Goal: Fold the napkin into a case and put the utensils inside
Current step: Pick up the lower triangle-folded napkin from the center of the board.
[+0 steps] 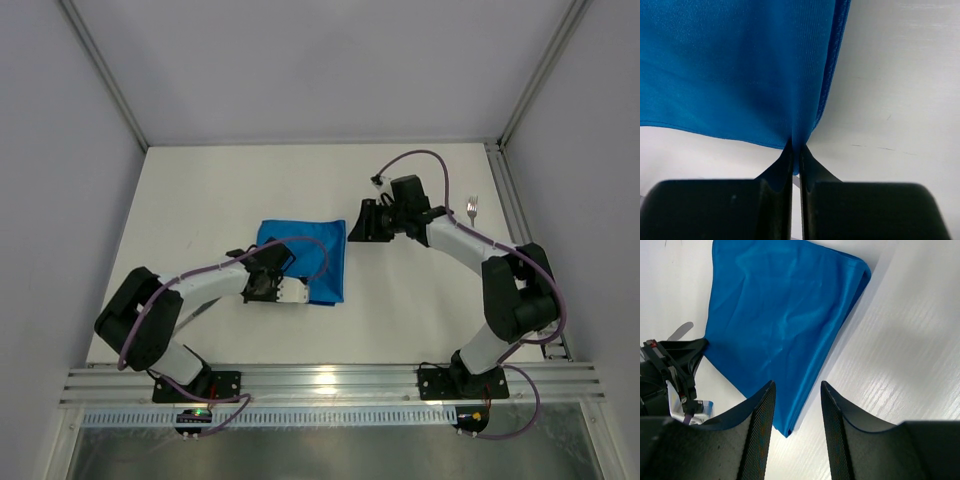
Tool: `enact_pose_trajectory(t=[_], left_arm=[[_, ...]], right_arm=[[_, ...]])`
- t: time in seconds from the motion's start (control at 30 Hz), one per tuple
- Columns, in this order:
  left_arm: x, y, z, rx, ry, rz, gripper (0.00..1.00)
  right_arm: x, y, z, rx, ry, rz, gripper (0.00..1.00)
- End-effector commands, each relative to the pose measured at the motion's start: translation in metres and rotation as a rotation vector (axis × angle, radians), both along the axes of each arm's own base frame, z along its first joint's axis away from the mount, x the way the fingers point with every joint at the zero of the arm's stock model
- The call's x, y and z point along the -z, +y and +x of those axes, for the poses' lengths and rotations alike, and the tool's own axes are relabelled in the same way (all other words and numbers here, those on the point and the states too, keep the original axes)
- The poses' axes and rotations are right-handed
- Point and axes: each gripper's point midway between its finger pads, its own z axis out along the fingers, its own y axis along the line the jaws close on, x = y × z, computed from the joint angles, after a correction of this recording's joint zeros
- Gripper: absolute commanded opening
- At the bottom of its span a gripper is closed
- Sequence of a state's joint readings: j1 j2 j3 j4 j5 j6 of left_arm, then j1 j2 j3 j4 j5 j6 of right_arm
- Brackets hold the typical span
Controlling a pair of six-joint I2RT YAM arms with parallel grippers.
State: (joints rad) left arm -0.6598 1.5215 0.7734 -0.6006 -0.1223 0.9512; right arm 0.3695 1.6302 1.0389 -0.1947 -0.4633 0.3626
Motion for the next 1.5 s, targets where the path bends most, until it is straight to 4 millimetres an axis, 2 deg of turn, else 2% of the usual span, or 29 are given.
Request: enact_pose_trajectory(t=[0.0,0.1,0.17,0.23,0.27,0.33,0.37,0.4,0.47,0.53,0.57,0.63,0.7,0.73,0.77,0.8,0.87,0.9,0.93,0.97,1.03,1.07,1.17,1.2,1.27,1.3,1.37,1.4,1.47], left_arm=[[0.022,-0.001,-0.013,-0.034,0.058,-0.024,0.00],[0.011,-0.007,-0.016,-0.064,0.081,-0.056,0.00],[-0.001,-0.018,-0.014,-0.082,0.101,-0.097,0.00],[-0.008,-0.024,-0.023,-0.090,0.164,-0.120,0.00],[-0.016,-0.030,-0.019,-0.101,0.166,-0.139,0.00],[-0.022,-0.031,-0.025,-0.111,0.204,-0.140,0.00],[-0.024,-0.032,-0.026,-0.115,0.217,-0.150,0.00],[-0.028,-0.033,-0.024,-0.117,0.218,-0.153,0.00],[-0.030,-0.031,-0.026,-0.117,0.231,-0.141,0.00],[-0.031,-0.032,-0.025,-0.116,0.236,-0.142,0.00],[-0.031,-0.032,-0.026,-0.119,0.248,-0.138,0.00],[-0.033,-0.035,-0.027,-0.124,0.266,-0.144,0.00],[-0.035,-0.035,-0.030,-0.132,0.287,-0.141,0.00],[-0.037,-0.037,-0.029,-0.131,0.288,-0.142,0.00],[-0.039,-0.037,-0.028,-0.131,0.290,-0.141,0.00],[-0.039,-0.036,-0.029,-0.134,0.296,-0.135,0.00],[-0.043,-0.038,-0.027,-0.135,0.295,-0.136,0.00],[-0.044,-0.036,-0.029,-0.137,0.306,-0.126,0.00],[-0.047,-0.038,-0.027,-0.139,0.307,-0.125,0.00],[-0.049,-0.038,-0.027,-0.143,0.311,-0.122,0.00],[-0.053,-0.035,-0.031,-0.146,0.331,-0.108,0.00],[-0.054,-0.036,-0.030,-0.147,0.331,-0.105,0.00],[-0.055,-0.035,-0.033,-0.152,0.347,-0.102,0.00],[-0.054,-0.036,-0.034,-0.152,0.353,-0.103,0.00],[-0.054,-0.036,-0.036,-0.155,0.367,-0.107,0.00],[-0.055,-0.037,-0.037,-0.155,0.370,-0.109,0.00],[-0.056,-0.037,-0.037,-0.153,0.371,-0.112,0.00],[-0.056,-0.037,-0.038,-0.152,0.372,-0.111,0.00],[-0.057,-0.039,-0.037,-0.149,0.374,-0.119,0.00]], right_arm=[[-0.036,0.011,-0.002,-0.086,-0.122,0.056,0.45],[-0.053,0.021,-0.014,-0.199,-0.231,0.051,0.46],[-0.067,0.037,-0.031,-0.328,-0.367,0.002,0.46],[-0.068,0.053,-0.058,-0.439,-0.453,-0.035,0.46],[-0.069,0.049,-0.069,-0.491,-0.541,-0.072,0.47],[-0.082,0.053,-0.083,-0.524,-0.672,-0.047,0.48],[-0.080,0.045,-0.100,-0.532,-0.724,-0.024,0.49],[-0.099,0.046,-0.100,-0.518,-0.848,0.014,0.50],[-0.105,0.044,-0.119,-0.561,-0.960,0.049,0.55],[-0.102,0.040,-0.141,-0.621,-1.102,0.033,0.59],[-0.088,0.038,-0.149,-0.644,-1.111,0.010,0.60],[-0.085,0.038,-0.160,-0.675,-1.183,-0.045,0.61],[-0.068,0.042,-0.173,-0.719,-1.187,-0.087,0.64],[-0.061,0.039,-0.165,-0.691,-1.202,-0.168,0.68],[-0.051,0.038,-0.165,-0.693,-1.203,-0.206,0.70],[-0.053,0.046,-0.170,-0.700,-1.237,-0.211,0.70],[-0.030,0.051,-0.164,-0.691,-1.222,-0.286,0.70],[-0.040,0.060,-0.162,-0.651,-1.270,-0.255,0.70],[-0.020,0.070,-0.168,-0.693,-1.246,-0.283,0.71],[-0.030,0.080,-0.164,-0.645,-1.289,-0.274,0.72],[-0.028,0.096,-0.168,-0.621,-1.306,-0.279,0.73],[-0.017,0.103,-0.160,-0.595,-1.293,-0.342,0.74],[-0.025,0.123,-0.148,-0.485,-1.319,-0.365,0.75],[-0.013,0.129,-0.146,-0.482,-1.310,-0.377,0.75],[-0.014,0.141,-0.142,-0.454,-1.314,-0.382,0.75],[-0.004,0.140,-0.137,-0.429,-1.302,-0.425,0.75],[-0.003,0.148,-0.134,-0.418,-1.301,-0.437,0.76],[0.011,0.149,-0.135,-0.448,-1.285,-0.474,0.76],[0.018,0.153,-0.134,-0.463,-1.286,-0.506,0.76]])
